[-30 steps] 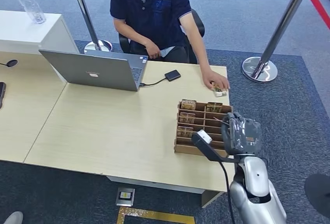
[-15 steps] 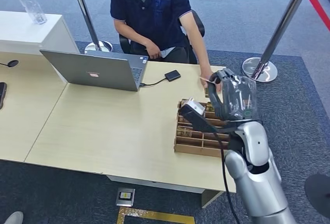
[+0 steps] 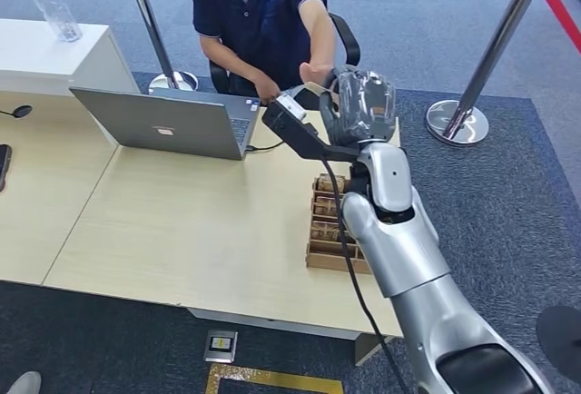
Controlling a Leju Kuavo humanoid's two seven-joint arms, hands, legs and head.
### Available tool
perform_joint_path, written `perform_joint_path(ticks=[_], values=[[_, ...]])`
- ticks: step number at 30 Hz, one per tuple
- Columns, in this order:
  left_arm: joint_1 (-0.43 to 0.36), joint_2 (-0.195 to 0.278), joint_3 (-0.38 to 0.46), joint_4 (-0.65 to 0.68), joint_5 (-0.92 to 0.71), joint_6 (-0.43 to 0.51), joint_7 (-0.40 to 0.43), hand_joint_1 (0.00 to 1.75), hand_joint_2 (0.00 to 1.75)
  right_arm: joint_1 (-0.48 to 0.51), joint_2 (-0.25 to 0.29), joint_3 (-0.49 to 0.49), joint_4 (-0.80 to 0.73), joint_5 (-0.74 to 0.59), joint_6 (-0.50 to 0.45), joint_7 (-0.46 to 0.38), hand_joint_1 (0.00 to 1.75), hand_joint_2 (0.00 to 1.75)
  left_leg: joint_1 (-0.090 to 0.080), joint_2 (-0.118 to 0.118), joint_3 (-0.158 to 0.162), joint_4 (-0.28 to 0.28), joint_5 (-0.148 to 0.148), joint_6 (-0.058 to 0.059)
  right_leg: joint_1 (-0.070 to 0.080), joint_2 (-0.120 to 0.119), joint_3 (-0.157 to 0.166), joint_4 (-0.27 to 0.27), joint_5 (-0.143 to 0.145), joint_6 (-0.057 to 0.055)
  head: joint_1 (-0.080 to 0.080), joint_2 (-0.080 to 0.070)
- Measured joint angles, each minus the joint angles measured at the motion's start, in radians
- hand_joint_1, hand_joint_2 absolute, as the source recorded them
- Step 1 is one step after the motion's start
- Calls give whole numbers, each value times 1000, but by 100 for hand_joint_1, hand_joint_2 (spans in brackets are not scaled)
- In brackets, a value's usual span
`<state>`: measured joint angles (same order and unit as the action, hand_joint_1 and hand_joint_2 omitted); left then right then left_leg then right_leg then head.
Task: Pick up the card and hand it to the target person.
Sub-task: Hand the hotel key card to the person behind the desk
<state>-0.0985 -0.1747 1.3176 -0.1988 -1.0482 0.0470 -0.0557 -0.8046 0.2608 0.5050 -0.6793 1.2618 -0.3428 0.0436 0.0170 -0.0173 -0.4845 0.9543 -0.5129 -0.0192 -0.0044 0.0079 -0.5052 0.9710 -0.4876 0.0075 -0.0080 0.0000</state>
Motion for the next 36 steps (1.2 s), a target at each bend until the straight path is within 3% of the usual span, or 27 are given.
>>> perform_joint_path(ticks=[6,13,14,18,22,24,28,34,36], values=[[-3,0,-14,1,-25,-5,8,0,0,-68,31,-23,172,8,-55,45,175,175,0,0,0,0,0,0,0,0,0,0,0,0,0,0],[-4,2,-21,1,-37,-7,16,0,0,-81,42,-40,248,25,-66,50,175,175,0,0,0,0,0,0,0,0,0,0,0,0,0,0],[-4,2,-21,1,-37,-8,16,0,0,-81,44,-43,253,26,-66,50,168,175,0,0,0,0,0,0,0,0,0,0,0,0,0,0],[-4,3,-21,1,-32,-9,12,0,0,-81,52,-60,263,9,-74,26,0,175,0,0,0,0,0,0,0,0,0,0,0,0,0,0],[-5,3,-21,1,-12,2,10,0,0,-45,68,-103,224,-113,-137,-125,0,175,0,0,0,0,0,0,0,0,0,0,0,0,0,0],[-4,3,-20,1,1,8,11,0,0,23,74,-118,137,-185,-148,-197,0,175,0,0,0,0,0,0,0,0,0,-1,0,0,0,0],[-2,3,-19,2,16,17,17,0,0,248,61,-122,-166,-318,-81,-264,0,175,0,-1,-1,0,-1,0,0,0,-1,-2,-1,0,0,0],[10,2,-13,2,35,29,30,0,0,653,-28,-135,-674,-549,4,-346,0,175,0,-3,-2,0,-4,1,0,0,-2,-4,-3,1,0,0],[10,2,-9,2,42,41,37,0,0,783,-51,-169,-823,-624,32,-342,0,87,0,-3,-2,0,-5,1,0,0,-1,-5,-3,2,0,0]])
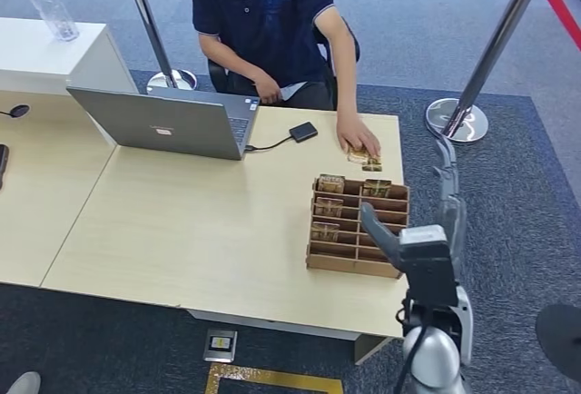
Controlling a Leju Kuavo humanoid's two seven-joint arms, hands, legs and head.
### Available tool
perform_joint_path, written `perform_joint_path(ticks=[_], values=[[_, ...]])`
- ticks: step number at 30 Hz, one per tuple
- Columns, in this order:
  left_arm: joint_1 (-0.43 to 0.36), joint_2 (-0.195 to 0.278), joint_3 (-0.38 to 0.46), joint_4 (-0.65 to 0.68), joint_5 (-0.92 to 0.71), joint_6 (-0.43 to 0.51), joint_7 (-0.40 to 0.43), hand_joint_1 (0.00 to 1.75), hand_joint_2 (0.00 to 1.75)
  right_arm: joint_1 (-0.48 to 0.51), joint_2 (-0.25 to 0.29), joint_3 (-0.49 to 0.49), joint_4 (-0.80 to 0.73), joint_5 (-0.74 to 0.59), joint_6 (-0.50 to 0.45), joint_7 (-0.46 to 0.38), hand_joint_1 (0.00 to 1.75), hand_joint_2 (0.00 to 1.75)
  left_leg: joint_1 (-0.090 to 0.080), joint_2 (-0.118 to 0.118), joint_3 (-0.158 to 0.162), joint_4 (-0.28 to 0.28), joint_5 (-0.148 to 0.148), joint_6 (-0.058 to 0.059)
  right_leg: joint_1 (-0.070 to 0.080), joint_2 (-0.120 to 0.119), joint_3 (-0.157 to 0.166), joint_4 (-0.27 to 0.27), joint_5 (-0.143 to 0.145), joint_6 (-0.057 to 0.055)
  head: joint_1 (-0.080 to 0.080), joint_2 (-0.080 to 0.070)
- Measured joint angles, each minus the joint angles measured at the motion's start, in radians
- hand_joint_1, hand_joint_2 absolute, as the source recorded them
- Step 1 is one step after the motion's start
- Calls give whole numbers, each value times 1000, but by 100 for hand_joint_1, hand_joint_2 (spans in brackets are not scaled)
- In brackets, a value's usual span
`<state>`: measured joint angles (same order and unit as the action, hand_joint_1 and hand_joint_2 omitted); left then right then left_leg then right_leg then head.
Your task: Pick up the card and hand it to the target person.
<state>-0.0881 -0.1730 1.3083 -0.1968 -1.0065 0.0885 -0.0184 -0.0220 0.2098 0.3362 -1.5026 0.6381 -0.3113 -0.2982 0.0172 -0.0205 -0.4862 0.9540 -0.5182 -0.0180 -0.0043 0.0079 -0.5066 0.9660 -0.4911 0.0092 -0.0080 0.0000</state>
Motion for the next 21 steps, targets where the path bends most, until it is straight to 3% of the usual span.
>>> perform_joint_path(ticks=[2,5,8,10,13,17,21], values=[[1,-1,5,0,8,15,7,0,0,124,-5,-73,-111,-102,45,-6,0,0,0,-1,0,0,-1,1,0,0,1,0,-1,1,0,0],[4,-5,13,0,12,29,14,0,0,264,20,-258,-200,-178,181,-41,0,0,0,0,1,0,-2,0,0,0,2,0,-1,1,0,0],[4,-12,16,0,15,36,13,0,0,300,55,-503,-156,-117,303,-66,0,0,0,0,1,0,-1,1,0,0,3,-1,-1,1,0,0],[8,-15,19,0,23,36,1,0,0,282,68,-683,-55,-13,309,-92,0,0,0,0,2,0,-1,1,0,0,5,-1,-1,1,0,0],[12,-17,28,0,38,36,-13,0,0,209,56,-915,200,175,202,-100,0,0,0,0,3,0,-1,1,0,0,6,-1,0,1,0,0],[11,-20,39,0,50,39,-26,0,0,93,-7,-1120,624,286,90,15,0,0,0,1,4,0,-1,1,0,0,6,-1,0,1,0,0],[8,-23,41,0,38,41,-31,0,0,33,-38,-1186,909,389,133,239,0,0,1,2,4,0,-1,1,0,0,5,0,0,-1,0,0]])
